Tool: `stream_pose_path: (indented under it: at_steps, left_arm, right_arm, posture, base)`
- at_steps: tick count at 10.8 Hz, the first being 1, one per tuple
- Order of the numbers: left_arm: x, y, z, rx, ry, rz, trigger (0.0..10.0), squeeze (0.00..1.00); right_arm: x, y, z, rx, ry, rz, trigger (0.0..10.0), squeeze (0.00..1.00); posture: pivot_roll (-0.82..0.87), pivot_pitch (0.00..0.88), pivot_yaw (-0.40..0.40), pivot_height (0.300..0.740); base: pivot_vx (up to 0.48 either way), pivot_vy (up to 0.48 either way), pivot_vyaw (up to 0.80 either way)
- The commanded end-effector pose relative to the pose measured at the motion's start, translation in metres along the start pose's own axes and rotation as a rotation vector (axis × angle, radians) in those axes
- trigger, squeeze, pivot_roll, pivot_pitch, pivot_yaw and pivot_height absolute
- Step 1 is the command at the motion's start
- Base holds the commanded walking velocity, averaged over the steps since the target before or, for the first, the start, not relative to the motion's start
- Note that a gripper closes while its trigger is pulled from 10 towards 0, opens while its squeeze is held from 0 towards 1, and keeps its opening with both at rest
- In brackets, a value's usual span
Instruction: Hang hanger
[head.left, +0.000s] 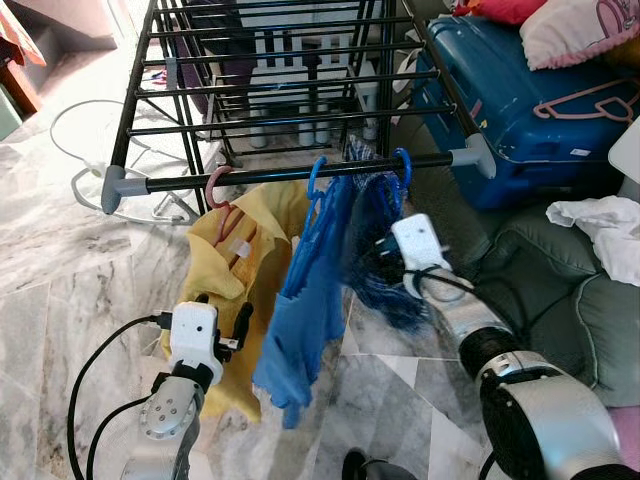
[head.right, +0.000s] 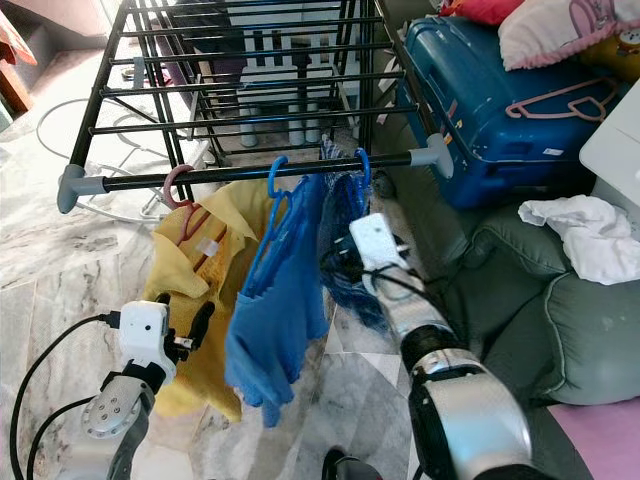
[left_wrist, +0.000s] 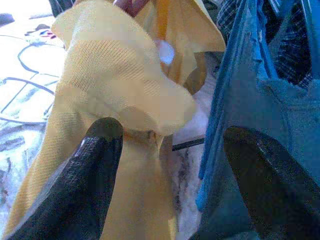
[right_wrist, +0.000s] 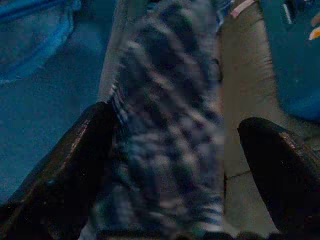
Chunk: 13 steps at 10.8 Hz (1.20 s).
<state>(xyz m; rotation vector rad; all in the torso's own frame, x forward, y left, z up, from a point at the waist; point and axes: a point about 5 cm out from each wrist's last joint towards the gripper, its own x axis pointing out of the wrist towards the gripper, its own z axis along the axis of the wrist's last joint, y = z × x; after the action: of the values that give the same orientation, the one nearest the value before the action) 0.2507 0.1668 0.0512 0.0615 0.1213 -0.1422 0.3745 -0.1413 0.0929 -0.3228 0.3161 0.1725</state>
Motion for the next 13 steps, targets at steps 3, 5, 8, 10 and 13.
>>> stream_pose_path:
  at_steps: [3, 5, 8, 10, 13]
  left_arm:
    - [-0.001, 0.002, -0.002, 0.017, 0.011, -0.002, 10.0, 0.0]
    - [-0.002, 0.002, -0.002, 0.017, 0.01, 0.003, 10.0, 0.0]
    - [-0.002, 0.002, -0.002, 0.019, 0.008, 0.002, 10.0, 0.0]
    - [-0.002, 0.002, -0.002, 0.02, 0.01, -0.002, 10.0, 0.0]
    - [-0.001, 0.001, -0.003, 0.021, 0.011, -0.009, 10.0, 0.0]
  right_arm:
    - [0.0, -0.009, 0.002, 0.023, -0.006, -0.042, 0.0, 0.0]
    - [0.002, -0.008, 0.018, 0.056, -0.079, -0.017, 4.8, 0.0]
    - [0.003, -0.002, 0.026, 0.096, -0.121, -0.005, 0.0, 0.0]
    - [0.003, -0.003, 0.022, 0.1, -0.105, -0.012, 0.0, 0.0]
    - [0.002, -0.006, 0.02, 0.134, -0.104, -0.018, 0.0, 0.0]
  posture:
    - [-0.06, 0.125, -0.01, 0.74]
    - [-0.06, 0.123, -0.013, 0.74]
    - [-0.06, 0.123, -0.011, 0.74]
    - [-0.06, 0.124, -0.008, 0.74]
    - [-0.06, 0.124, -0.007, 0.74]
  base:
    - [0.0, 0.0, 0.0]
    - [0.0, 0.0, 0.0]
    - [0.0, 0.0, 0.0]
    - [0.0, 0.0, 0.0]
    - [0.0, 0.0, 0.0]
